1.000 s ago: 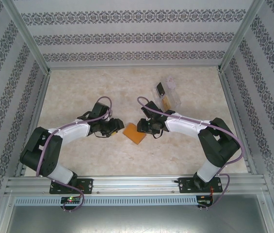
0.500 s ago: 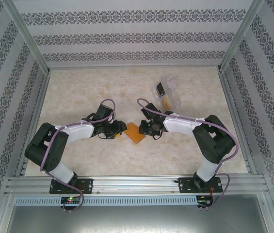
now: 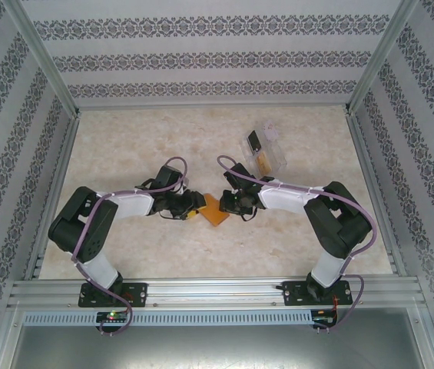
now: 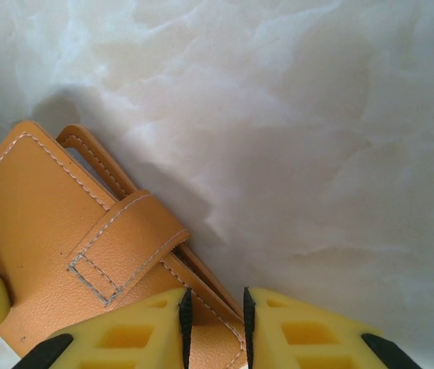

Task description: Take the credit cards out of the card holder

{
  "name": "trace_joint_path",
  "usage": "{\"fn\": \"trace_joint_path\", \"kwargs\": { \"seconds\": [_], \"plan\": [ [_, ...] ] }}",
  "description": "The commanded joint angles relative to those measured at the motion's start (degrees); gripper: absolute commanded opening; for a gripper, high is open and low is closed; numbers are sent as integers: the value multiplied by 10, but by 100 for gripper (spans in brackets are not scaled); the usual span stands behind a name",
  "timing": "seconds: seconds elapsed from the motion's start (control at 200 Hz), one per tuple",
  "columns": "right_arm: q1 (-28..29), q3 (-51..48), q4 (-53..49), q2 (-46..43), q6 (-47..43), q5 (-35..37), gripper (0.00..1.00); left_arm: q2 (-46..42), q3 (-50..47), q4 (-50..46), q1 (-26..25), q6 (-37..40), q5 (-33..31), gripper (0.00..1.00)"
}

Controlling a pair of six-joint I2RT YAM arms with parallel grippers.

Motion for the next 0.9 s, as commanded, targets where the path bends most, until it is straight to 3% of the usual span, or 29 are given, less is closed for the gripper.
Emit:
{"fn": "trace_joint_path", "kwargs": {
  "seconds": [0.0,0.27,0.405,0.694,0.824,0.844,0.894],
  "plan": [
    [-2,-11,1,18,11,-9,27,5,18,27,-6,15,22,43],
    [-25,4,-8,-47,-66,-3,35,-12,51,-72,14,111,0,18],
    [-51,25,-42,-94,-113,8,53,-47,103,-187,16,193,-54,13],
    [-102,7,-59,-215,-156,82,73,-79,252,-418,5,338,-363,13],
    [-114,-32,-53,-279,-152,156,91,-40,307,-474,-21,354,-544,13],
    [-117,-37,-53,-289,-150,159,97,-32,313,-481,-24,354,-561,13],
    [-127,-51,-51,-307,-145,159,98,-13,322,-486,-31,355,-604,12]
  ]
}}
